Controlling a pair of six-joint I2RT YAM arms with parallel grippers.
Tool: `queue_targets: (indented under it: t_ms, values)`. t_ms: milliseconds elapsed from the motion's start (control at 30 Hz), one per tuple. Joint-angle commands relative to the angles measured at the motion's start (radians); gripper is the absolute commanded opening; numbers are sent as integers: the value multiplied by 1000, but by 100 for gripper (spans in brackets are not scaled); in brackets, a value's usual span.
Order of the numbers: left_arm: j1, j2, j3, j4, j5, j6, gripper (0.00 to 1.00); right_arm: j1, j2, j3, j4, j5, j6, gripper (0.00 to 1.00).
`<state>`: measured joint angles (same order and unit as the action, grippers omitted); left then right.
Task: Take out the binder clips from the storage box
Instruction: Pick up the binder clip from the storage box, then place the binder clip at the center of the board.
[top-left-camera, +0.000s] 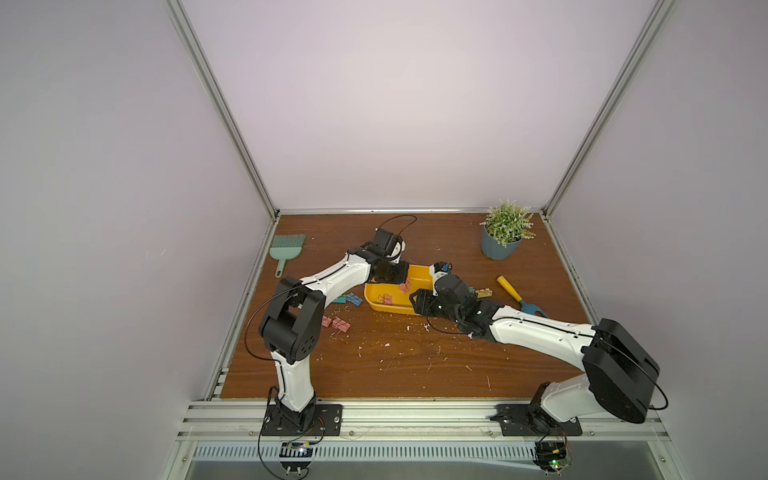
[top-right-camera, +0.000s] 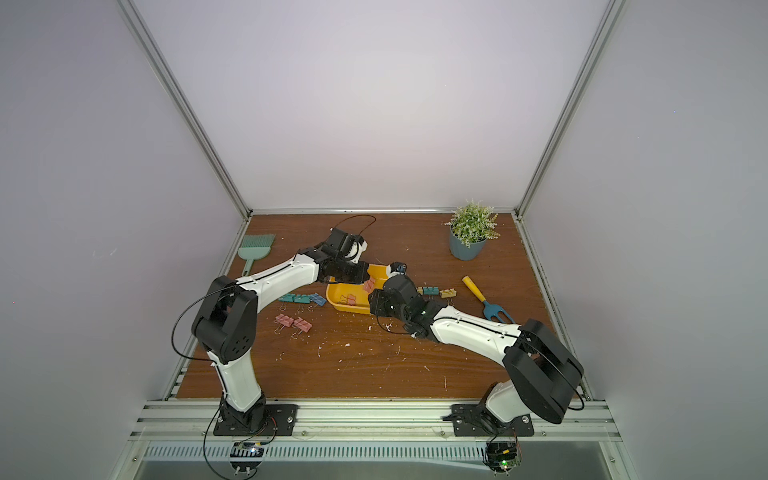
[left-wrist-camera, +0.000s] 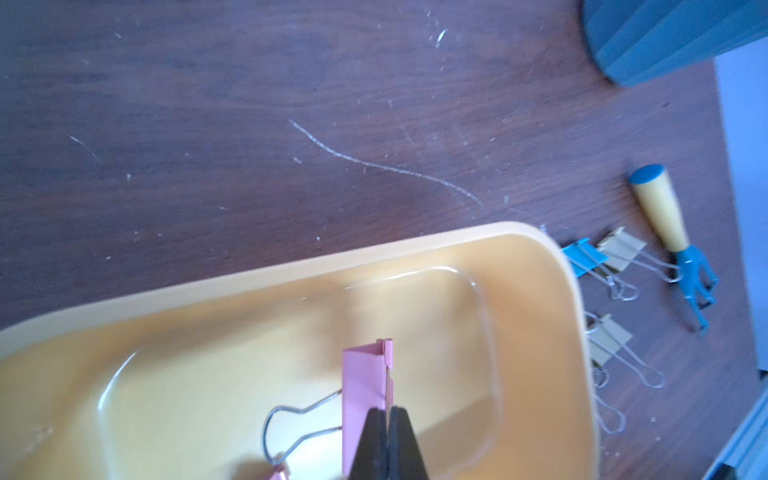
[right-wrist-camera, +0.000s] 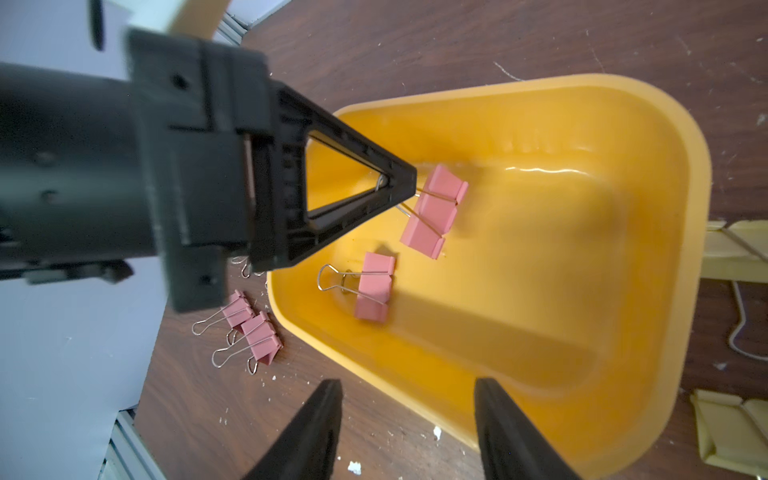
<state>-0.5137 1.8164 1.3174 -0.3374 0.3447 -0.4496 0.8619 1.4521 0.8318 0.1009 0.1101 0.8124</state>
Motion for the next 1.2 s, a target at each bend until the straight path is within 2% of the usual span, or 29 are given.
queue_targets:
  t_ms: [0, 133, 267, 600, 867, 1000, 1167]
  values:
    - [8, -84, -52, 115, 84, -86, 0, 0, -79, 7, 33, 51, 2, 57]
    - [7, -210, -179, 263, 89, -188, 0, 0, -148, -54, 105, 81, 11, 57]
    - [5, -359, -339, 412, 43, -291, 0, 3, -197, -66, 100, 110, 3, 56]
    - [-51, -727, -682, 630, -222, -490, 0, 41, -257, -97, 127, 164, 24, 55]
    - [-136, -963, -889, 699, -414, -593, 0, 68, -217, -66, 131, 140, 24, 55]
    - [-139, -1053, -973, 756, -443, -654, 0, 85, -179, -45, 128, 128, 24, 55]
    - [-138, -1139, -1006, 715, -457, -718, 0, 102, -136, -24, 130, 119, 30, 55]
